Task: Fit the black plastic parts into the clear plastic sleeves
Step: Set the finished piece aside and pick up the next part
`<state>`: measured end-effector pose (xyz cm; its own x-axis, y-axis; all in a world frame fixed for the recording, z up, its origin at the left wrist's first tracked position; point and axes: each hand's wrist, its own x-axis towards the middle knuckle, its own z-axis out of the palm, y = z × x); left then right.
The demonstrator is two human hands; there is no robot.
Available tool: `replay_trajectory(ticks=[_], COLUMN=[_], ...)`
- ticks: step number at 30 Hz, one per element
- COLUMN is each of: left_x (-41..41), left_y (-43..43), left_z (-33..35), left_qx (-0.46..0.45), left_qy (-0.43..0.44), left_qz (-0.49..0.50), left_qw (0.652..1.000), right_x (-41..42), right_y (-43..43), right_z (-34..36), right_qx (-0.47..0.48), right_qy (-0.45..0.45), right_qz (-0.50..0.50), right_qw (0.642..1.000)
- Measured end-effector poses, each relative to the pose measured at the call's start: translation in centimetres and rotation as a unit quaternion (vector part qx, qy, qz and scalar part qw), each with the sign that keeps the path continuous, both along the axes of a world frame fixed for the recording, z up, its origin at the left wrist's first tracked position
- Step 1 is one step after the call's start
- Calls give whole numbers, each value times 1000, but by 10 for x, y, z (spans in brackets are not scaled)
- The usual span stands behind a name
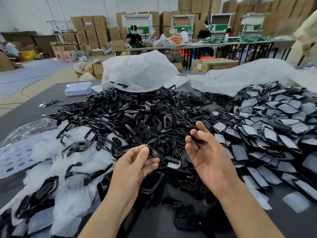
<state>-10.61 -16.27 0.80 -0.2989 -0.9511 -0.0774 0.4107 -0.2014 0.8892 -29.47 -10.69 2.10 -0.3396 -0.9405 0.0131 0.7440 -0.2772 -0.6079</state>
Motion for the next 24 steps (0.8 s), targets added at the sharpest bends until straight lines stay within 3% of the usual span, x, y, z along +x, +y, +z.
replay_trajectory(ticks=[10,18,24], left_x=[-2,-8,-6], left_y=[5,6,7], left_z=[5,0,-4], left_qx=[21,-47,-90], left_qy=[51,-8,-46], left_qz=[-36,8,18], left_qw=[998,999,995], right_x=[19,35,37], right_y=[-9,-6,-2], right_z=[-10,-20,-14], right_qx=[65,29,27], right_qy=[188,294,318], right_qz=[5,115,136], right_qw=[980,948,938])
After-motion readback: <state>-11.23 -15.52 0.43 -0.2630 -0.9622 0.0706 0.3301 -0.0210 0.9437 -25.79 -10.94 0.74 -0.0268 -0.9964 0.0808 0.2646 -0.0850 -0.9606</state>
